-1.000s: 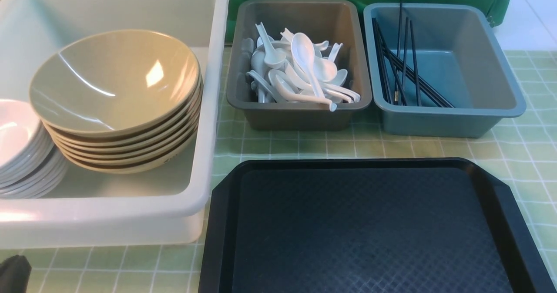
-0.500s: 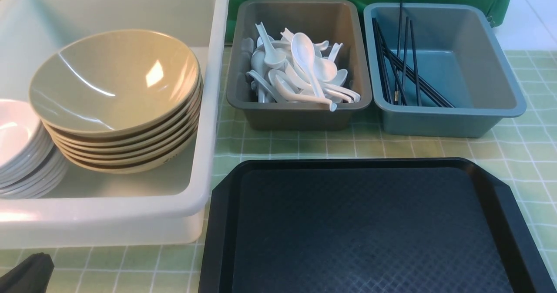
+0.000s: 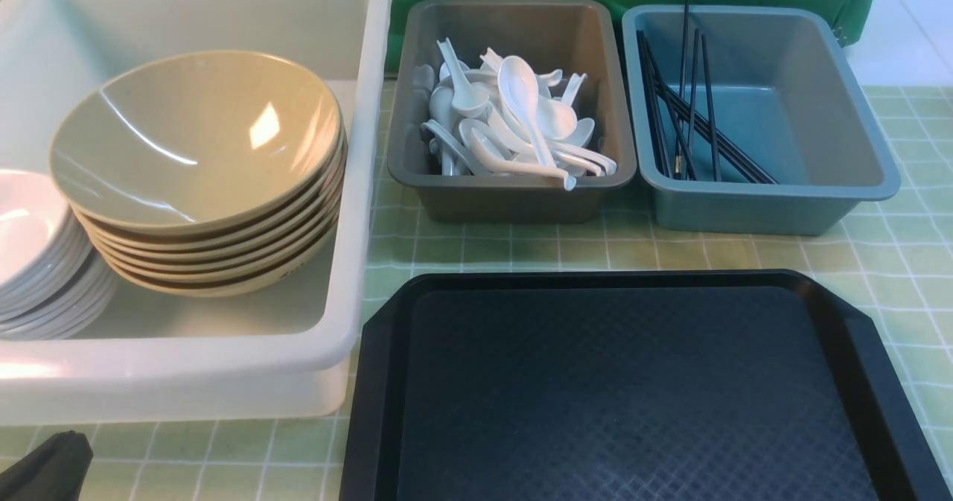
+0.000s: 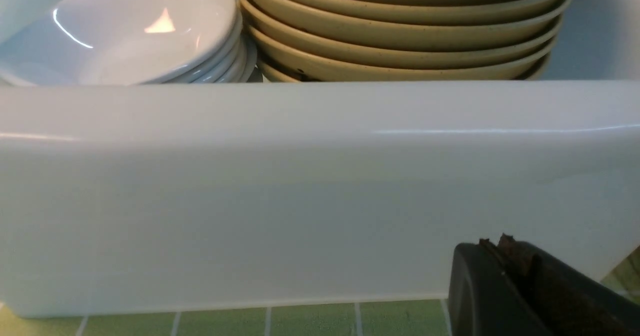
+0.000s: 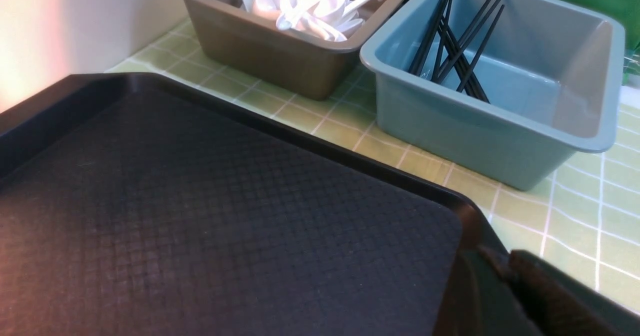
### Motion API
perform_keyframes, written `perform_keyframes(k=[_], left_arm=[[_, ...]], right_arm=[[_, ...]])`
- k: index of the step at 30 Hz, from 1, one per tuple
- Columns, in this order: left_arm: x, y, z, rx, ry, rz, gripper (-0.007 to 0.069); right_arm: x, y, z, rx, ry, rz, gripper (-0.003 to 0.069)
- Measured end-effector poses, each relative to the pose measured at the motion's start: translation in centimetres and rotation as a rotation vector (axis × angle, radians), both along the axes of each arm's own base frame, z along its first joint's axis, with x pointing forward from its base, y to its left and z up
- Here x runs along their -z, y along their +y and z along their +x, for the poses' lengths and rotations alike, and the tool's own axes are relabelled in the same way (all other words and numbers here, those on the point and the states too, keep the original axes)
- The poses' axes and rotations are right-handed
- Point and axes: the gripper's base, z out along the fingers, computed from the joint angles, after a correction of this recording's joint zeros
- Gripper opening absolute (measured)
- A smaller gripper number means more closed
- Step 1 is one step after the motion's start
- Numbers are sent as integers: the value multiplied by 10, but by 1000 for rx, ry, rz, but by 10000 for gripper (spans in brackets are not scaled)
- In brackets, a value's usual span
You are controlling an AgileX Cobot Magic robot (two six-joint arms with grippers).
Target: On green table put chopsticks spoon bowls plates into blue grey white boxes.
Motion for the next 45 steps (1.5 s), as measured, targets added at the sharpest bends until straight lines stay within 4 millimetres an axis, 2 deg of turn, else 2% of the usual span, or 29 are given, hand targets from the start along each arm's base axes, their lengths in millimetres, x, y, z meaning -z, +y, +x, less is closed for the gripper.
perform_keyframes(k=[7, 11, 14, 20, 24, 28, 45], left_arm=[[0, 0, 0, 0, 0, 0, -1], [0, 0, 0, 0, 0, 0, -1], [0, 0, 0, 0, 0, 0, -1], [0, 0, 0, 0, -1, -1, -1], [0, 0, 0, 0, -1, -1, -1], [0, 0, 0, 0, -4, -1, -1], [0, 0, 0, 0, -4, -1, -1]], right_arm=[[0, -2, 1, 26, -17, -49, 86], [5, -9, 3, 179, -16, -65, 89], [21, -13, 7, 284, 17, -66, 93], [74, -18, 6, 390, 76, -76, 99], [92, -19, 5, 415, 80, -79, 101], [91, -19, 7, 423, 11, -69, 107], [91, -19, 8, 446, 10, 6, 119]])
